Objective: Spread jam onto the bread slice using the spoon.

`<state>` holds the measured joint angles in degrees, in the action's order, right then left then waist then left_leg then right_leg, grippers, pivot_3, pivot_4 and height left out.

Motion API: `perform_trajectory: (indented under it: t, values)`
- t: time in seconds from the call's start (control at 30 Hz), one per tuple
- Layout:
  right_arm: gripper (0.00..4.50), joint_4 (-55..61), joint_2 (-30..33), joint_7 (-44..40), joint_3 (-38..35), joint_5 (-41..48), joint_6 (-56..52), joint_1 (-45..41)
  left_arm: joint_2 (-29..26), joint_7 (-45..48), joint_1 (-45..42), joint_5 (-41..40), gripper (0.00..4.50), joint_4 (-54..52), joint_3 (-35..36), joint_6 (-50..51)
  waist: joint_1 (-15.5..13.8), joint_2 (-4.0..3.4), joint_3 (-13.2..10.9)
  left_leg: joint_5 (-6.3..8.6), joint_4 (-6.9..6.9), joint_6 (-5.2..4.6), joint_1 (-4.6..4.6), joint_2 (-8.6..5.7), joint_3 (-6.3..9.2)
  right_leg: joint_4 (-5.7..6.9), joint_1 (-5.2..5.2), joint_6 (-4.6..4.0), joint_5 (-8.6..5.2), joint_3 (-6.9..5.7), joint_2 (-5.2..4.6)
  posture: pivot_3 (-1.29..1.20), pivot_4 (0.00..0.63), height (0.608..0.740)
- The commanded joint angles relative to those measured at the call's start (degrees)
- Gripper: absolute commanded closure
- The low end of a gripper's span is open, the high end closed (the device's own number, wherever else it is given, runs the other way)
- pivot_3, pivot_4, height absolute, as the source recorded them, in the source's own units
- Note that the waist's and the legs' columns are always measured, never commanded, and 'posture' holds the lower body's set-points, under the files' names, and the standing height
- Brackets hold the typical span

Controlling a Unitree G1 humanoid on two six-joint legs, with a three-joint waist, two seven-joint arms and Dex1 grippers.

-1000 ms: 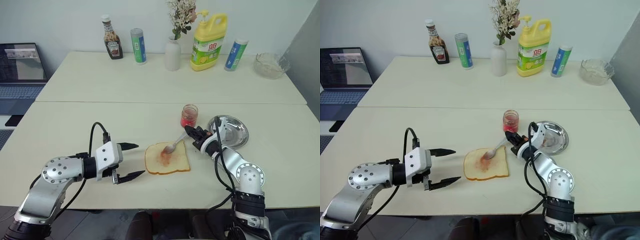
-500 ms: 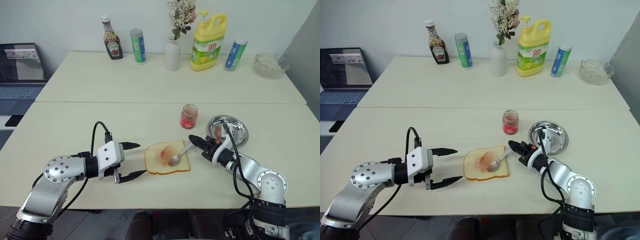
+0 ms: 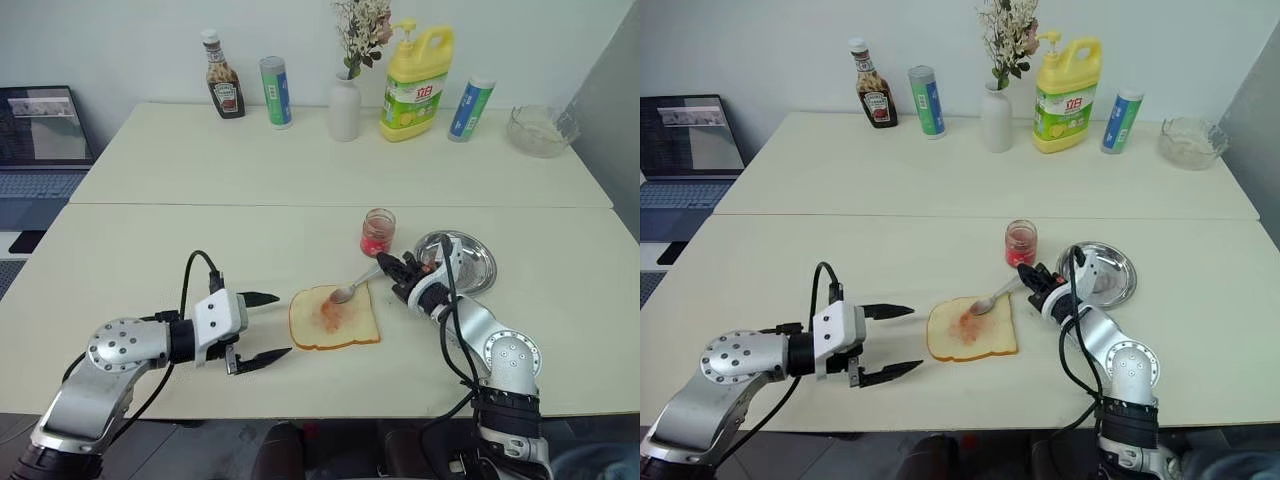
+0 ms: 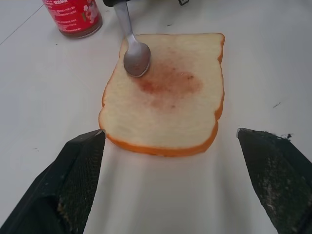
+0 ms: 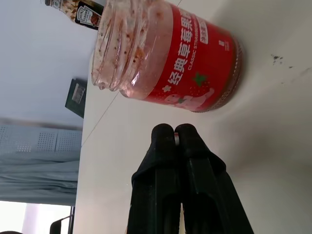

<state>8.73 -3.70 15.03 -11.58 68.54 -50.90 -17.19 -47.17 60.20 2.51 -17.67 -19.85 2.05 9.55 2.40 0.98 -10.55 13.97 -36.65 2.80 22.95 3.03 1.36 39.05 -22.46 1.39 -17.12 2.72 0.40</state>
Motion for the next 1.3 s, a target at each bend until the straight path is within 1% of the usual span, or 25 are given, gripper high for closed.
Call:
perform_trajectory:
  t: [0.03, 0.2, 0.37, 0.43, 0.5, 0.57, 0.77, 0.9, 1.0, 1.1, 1.17, 1.3]
  values:
    - [4.49, 2.4, -0.2, -2.0, 2.6, 2.4, -2.8, 0.0, -0.4, 0.1, -0.2, -0.2, 0.0, -1.8, 0.6, -0.9, 0.0, 0.0, 0.0, 0.0, 0.0, 0.0, 0.0, 0.02, 0.0, 0.0, 0.0, 0.0, 0.0, 0.0, 0.02, 0.0, 0.15, 0.74]
    - [4.49, 5.3, 5.0, -6.3, 5.8, 3.7, -8.7, 1.4, -0.3, 0.0, -0.3, -0.1, 0.0, -2.1, 0.5, -0.8, 0.0, 0.0, 0.0, 0.0, 0.01, 0.0, 0.02, 0.02, -0.01, -0.02, -0.01, -0.02, -0.01, -0.01, 0.02, 0.0, 0.15, 0.74]
    - [4.49, 6.0, 9.4, -8.0, 4.3, 4.7, -9.6, 1.3, -0.2, -0.2, -0.4, -0.2, 0.0, -2.3, 0.5, -0.6, -0.1, 0.0, 0.0, 0.0, 0.0, 0.0, 0.01, 0.01, -0.01, -0.01, -0.01, -0.02, -0.01, -0.01, 0.01, 0.0, 0.15, 0.74]
    - [4.49, 5.1, 9.2, -7.1, 2.4, 5.7, -7.9, -0.7, -0.2, -0.3, -0.3, -0.2, 0.0, -2.4, 0.6, -0.5, -0.1, 0.0, 0.0, 0.0, 0.0, 0.0, 0.01, 0.02, -0.01, -0.01, -0.01, -0.02, -0.01, -0.01, 0.02, 0.0, 0.15, 0.74]
    - [4.49, 3.4, 7.6, -5.8, 0.8, 5.4, -5.4, -2.7, -0.2, -0.3, -0.3, -0.3, 0.0, -2.4, 0.7, -0.5, -0.1, 0.0, 0.0, 0.0, 0.0, 0.0, 0.02, 0.02, -0.01, -0.01, -0.01, -0.01, -0.02, -0.01, 0.03, 0.0, 0.15, 0.74]
    - [4.49, 0.9, 6.6, -5.4, 0.2, 3.1, -3.2, -4.3, -0.2, -0.3, -0.3, -0.4, 0.0, -2.5, 0.7, -0.4, 0.0, 0.0, 0.0, 0.0, 0.0, 0.0, 0.01, 0.05, -0.01, -0.01, -0.01, -0.01, -0.02, 0.0, 0.07, 0.0, 0.15, 0.74]
    - [4.49, -2.9, 5.1, -7.0, 1.5, -1.4, -1.3, -5.5, -0.4, 0.0, -0.4, -0.7, 0.0, -2.8, 0.7, -0.2, 0.0, 0.0, 0.0, 0.0, 0.02, 0.0, 0.04, 0.27, -0.05, -0.02, -0.09, -0.05, 0.0, 0.0, 0.26, 0.0, 0.15, 0.74]
    - [4.49, -1.0, 4.4, -7.5, 2.8, -0.7, -3.9, -3.9, -0.4, 0.2, -1.0, -1.0, 0.0, -3.3, 0.5, 0.2, -0.1, 0.0, 0.0, 0.0, 0.02, 0.01, 0.06, 0.44, -0.08, 0.0, -0.17, -0.14, 0.05, 0.02, 0.41, 0.0, 0.15, 0.74]
    - [4.49, 1.7, 5.9, -7.9, 2.3, 1.3, -6.3, -1.6, -0.4, 0.4, -1.5, -1.3, 0.0, -3.8, 0.3, 0.9, -0.1, 0.0, 0.0, 0.0, 0.02, 0.01, 0.06, 0.5, -0.07, 0.01, -0.17, -0.22, 0.07, 0.01, 0.47, 0.0, 0.15, 0.74]
    - [4.49, 5.7, 10.1, -9.7, 0.8, 4.4, -8.9, 1.0, -0.6, 1.3, -1.7, -2.0, 0.0, -4.9, 0.0, 1.7, -0.3, 0.0, 0.0, 0.0, 0.02, 0.01, 0.06, 0.49, -0.08, 0.0, -0.17, -0.23, 0.07, 0.01, 0.46, 0.0, 0.15, 0.74]
    - [4.49, 7.2, 12.4, -10.7, 0.4, 5.0, -8.9, 1.6, -0.5, 1.4, -2.3, -2.4, 0.0, -5.3, 0.0, 2.4, -0.4, 0.0, 0.0, 0.0, 0.01, 0.01, 0.06, 0.48, -0.12, -0.02, -0.17, -0.23, 0.07, 0.06, 0.46, 0.0, 0.15, 0.74]
    - [4.49, 8.7, 13.7, -10.8, -0.3, 7.0, -8.0, 1.4, 0.0, 1.0, -4.5, -3.6, 0.0, -5.7, -0.2, 4.6, -0.4, 0.0, 0.0, 0.0, 0.01, 0.01, 0.02, 0.56, -0.09, 0.0, -0.17, -0.11, 0.0, 0.04, 0.57, 0.0, 0.15, 0.74]
